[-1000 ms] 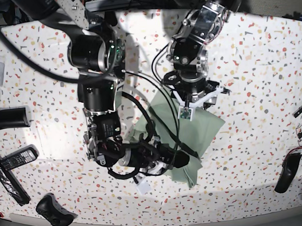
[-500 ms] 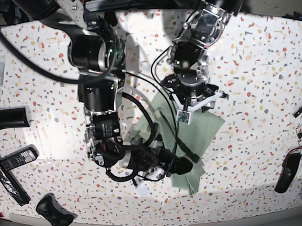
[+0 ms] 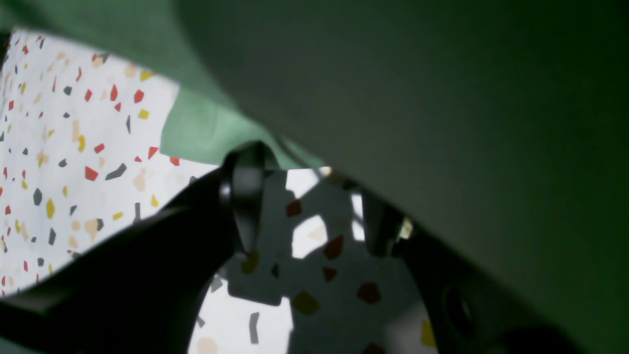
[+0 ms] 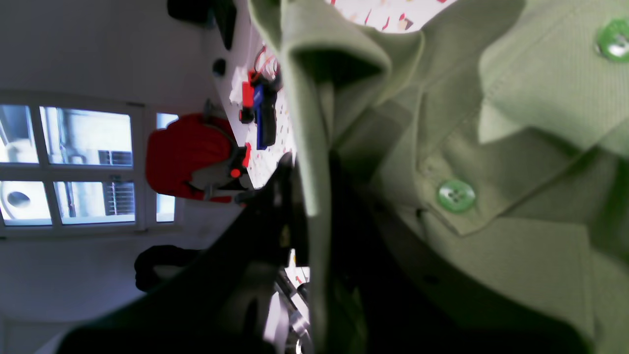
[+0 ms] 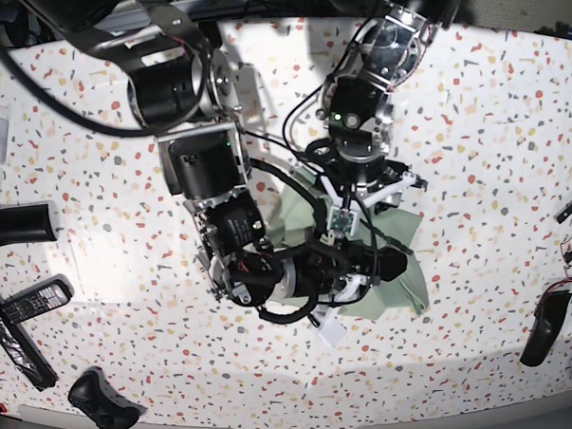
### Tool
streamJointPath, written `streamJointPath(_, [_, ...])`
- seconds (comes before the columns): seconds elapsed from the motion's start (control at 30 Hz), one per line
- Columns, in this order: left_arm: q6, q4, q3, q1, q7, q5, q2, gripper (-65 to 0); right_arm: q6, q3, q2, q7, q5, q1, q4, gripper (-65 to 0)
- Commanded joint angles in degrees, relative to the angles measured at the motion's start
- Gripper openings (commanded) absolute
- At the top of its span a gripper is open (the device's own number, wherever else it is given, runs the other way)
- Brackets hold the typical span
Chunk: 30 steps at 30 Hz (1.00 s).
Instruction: Fold the T-shirt properly
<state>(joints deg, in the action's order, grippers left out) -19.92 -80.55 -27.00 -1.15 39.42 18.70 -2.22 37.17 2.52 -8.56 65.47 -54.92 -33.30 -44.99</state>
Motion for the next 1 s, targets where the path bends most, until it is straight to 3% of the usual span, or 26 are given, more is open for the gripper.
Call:
streamJointPath(0.0, [-0.2, -0.7, -0.1, -0.7, 0.5, 0.4, 0.3, -35.8, 0.4, 0.1, -0.4, -0.1, -1.4, -1.8, -0.9, -65.0])
streamJointPath(0.23, [-0.3, -0.8, 0.0, -0.7, 3.3, 6.6, -0.1, -35.8, 0.4, 0.1, -0.4, -0.3, -1.0, -1.8, -0.9, -65.0])
streamJointPath(0.37, [-0.8, -0.9, 0.0, -0.7, 4.2, 6.8, -0.8, -35.8, 2.8, 0.1, -0.4, -1.2, -1.0, -1.8, -0.9, -65.0])
streamJointPath(0.47, [-1.6, -0.9, 0.0, -0.8, 4.3, 7.0, -1.7, -35.8, 2.8, 0.1, -0.4, -1.2, -1.0, -1.8, -0.9, -65.0])
streamJointPath(0.6, [-1.8, -1.4, 0.0, -0.8, 5.6, 12.4, -3.1, -35.8, 2.8, 0.1, -0.4, -2.3, -1.1, -1.8, -0.9, -65.0])
streamJointPath(0.77, [-4.1, -4.7, 0.0, -0.8, 6.3, 13.3, -6.5, -35.8, 2.8, 0.1, -0.4, -2.5, -1.1, -1.8, -0.9, -65.0])
streamJointPath(0.97, [-4.1, -10.0, 0.0, -0.8, 7.7, 13.2, -10.6, -35.8, 2.8, 0.1, -0.4, -2.5, -1.3, -1.8, -0.9, -65.0])
